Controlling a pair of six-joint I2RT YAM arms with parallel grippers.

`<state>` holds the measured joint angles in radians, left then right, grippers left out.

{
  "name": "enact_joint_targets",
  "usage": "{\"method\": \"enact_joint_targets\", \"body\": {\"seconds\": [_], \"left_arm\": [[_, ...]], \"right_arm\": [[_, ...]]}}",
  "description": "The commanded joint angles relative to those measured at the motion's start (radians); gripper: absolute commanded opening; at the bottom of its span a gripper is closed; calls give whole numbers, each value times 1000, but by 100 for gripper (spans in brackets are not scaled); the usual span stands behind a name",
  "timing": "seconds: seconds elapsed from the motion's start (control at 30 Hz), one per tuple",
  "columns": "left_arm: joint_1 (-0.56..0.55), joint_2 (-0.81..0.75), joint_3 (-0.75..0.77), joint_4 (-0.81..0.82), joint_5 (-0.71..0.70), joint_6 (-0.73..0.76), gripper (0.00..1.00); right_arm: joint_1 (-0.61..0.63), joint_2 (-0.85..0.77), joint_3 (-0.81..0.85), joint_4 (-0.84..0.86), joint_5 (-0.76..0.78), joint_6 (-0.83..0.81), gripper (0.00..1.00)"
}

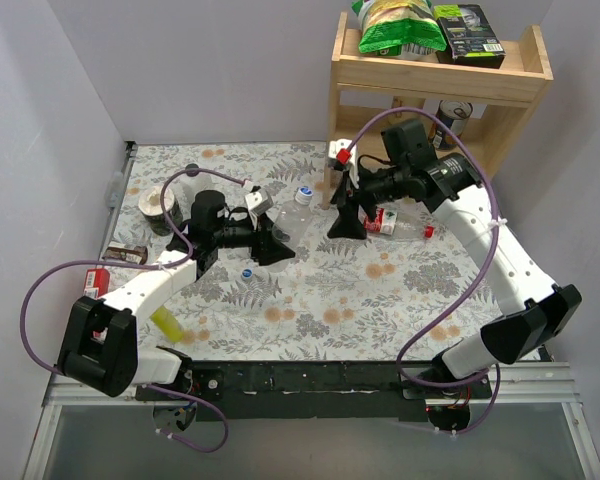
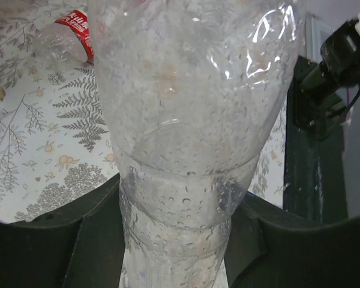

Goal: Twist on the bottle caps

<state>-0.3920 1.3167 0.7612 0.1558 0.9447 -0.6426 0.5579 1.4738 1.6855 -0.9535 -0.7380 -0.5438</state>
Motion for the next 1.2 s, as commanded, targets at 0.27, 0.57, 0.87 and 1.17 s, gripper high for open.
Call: {"method": "enact_joint_targets", "body": {"seconds": [0.27,0.57,0.87,1.17], "left_arm": [[-5,-50,142,-659,33,740,0],[-21,-59,208,-667,-32,733,0],[-73,-82,217,-702,-73,741,0],[-84,-48,265,-708,-90,753,0]], "right_arm": [[7,45,131,-172,-155,-680,78],[89,-47,-4,-177,-117,-794,79],[105,-110,-132,35,-104,-614,74],[106,-101,-133,-33,-100,-685,50]]}}
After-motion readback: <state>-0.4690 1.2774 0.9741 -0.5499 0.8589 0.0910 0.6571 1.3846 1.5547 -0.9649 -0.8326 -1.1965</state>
